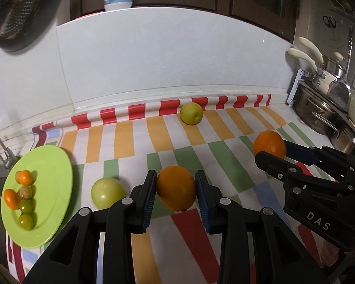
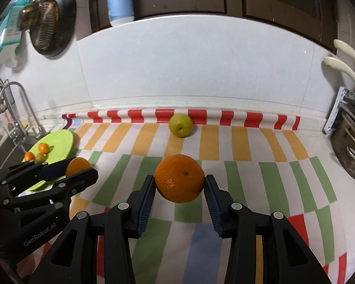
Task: Organize fruits
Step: 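Carry both oranges over the lime-green plate and open both tools to drop them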
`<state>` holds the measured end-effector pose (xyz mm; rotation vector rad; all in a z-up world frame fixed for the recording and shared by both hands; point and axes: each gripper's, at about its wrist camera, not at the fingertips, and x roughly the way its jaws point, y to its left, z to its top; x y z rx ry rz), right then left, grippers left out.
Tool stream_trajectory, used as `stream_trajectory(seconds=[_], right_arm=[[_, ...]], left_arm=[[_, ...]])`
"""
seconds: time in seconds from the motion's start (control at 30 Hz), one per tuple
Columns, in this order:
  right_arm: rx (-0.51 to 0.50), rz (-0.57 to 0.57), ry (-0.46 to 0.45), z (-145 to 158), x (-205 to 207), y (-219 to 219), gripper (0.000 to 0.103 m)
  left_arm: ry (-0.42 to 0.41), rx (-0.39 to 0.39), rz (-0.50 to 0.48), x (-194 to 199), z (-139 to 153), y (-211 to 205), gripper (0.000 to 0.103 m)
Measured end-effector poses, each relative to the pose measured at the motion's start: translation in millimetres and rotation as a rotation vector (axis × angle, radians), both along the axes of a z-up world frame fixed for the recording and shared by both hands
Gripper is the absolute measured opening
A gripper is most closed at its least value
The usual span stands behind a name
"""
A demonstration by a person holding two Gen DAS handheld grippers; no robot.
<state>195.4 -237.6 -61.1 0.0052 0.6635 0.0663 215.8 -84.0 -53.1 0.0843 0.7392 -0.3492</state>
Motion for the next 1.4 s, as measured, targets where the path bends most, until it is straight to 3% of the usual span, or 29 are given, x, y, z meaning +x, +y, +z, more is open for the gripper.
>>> stream_trajectory(seconds=[0.7, 1.4], right_arm=[[0.015, 0.081, -0.044, 18.2, -54.3, 59.4, 0.043], [0.022, 0.262, -0.108, 38.3, -41.2, 141.9, 0.043]], left_arm=[[-0.027, -0.017, 0.066, -55.1, 14.2, 54.6, 0.033], [-0.111, 0.011, 0.215, -65.8, 38.8, 137.9, 0.033]])
